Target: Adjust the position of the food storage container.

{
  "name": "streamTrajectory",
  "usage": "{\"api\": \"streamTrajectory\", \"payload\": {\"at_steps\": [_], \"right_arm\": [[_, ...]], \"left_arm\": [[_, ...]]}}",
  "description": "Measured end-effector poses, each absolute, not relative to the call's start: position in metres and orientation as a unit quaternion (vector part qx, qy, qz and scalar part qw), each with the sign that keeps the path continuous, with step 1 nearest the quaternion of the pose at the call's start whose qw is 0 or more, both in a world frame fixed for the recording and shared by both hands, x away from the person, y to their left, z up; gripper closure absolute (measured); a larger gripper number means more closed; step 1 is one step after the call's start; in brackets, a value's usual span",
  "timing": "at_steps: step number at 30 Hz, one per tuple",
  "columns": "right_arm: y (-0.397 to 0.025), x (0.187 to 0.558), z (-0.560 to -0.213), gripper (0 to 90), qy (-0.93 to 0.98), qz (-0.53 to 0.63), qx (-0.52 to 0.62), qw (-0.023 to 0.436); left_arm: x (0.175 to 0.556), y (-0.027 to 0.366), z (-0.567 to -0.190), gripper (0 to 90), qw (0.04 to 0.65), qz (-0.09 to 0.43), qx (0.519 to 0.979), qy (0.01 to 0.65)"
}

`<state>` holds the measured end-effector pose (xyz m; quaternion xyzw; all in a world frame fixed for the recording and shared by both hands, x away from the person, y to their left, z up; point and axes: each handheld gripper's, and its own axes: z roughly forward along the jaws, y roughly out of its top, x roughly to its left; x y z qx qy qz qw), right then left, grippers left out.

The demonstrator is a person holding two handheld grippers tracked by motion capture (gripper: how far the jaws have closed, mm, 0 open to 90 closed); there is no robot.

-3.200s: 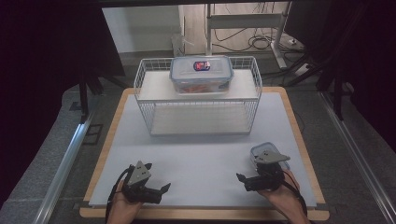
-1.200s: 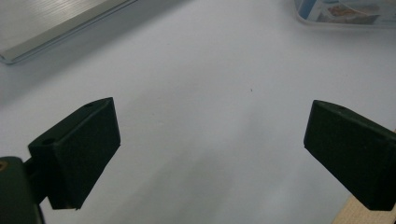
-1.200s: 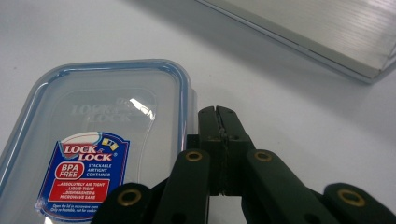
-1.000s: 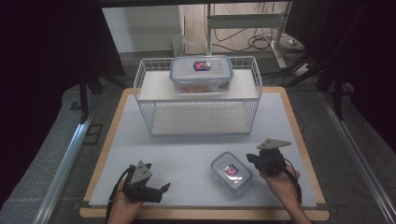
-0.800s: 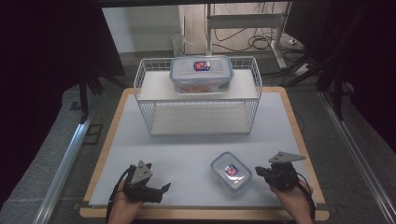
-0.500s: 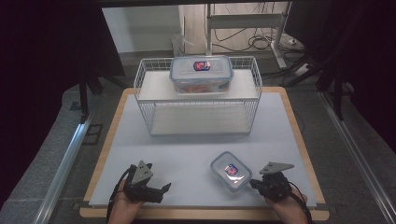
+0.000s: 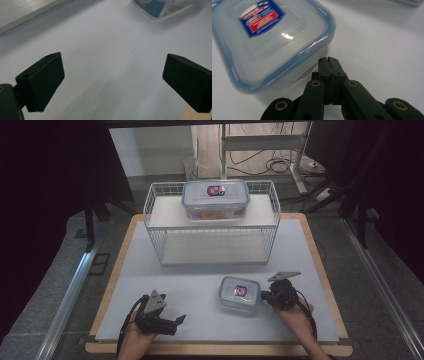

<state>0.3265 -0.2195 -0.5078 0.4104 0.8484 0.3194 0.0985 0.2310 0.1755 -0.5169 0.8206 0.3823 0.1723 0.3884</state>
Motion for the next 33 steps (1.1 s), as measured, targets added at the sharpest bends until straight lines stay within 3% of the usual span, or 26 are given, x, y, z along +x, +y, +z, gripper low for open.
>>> {"api": "streamTrajectory", "payload": {"at_steps": [6, 9, 14, 19, 22, 26, 33], "right_arm": [[-0.200, 0.337, -0.512, 89.9, 0.858, 0.313, 0.395, 0.099], [-0.201, 0.338, -0.512, 89.9, 0.855, 0.318, 0.399, 0.096], [-0.200, 0.342, -0.510, 89.9, 0.851, 0.321, 0.403, 0.098], [-0.184, 0.348, -0.512, 89.9, 0.854, 0.320, 0.399, 0.092], [-0.173, 0.349, -0.513, 89.9, 0.858, 0.322, 0.390, 0.090], [-0.162, 0.343, -0.514, 89.9, 0.867, 0.319, 0.372, 0.085], [-0.153, 0.324, -0.514, 90.0, 0.879, 0.319, 0.347, 0.077]], "left_arm": [[0.237, 0.172, -0.517, 2.9, 0.367, 0.168, 0.831, 0.384], [0.245, 0.171, -0.515, 8.6, 0.375, 0.160, 0.824, 0.394], [0.267, 0.168, -0.511, 32.3, 0.405, 0.142, 0.810, 0.399], [0.289, 0.154, -0.520, 58.7, 0.384, 0.124, 0.816, 0.414], [0.298, 0.144, -0.525, 69.1, 0.373, 0.114, 0.819, 0.421], [0.299, 0.138, -0.529, 77.5, 0.371, 0.090, 0.822, 0.423], [0.293, 0.132, -0.529, 82.4, 0.360, 0.090, 0.829, 0.419]]}}
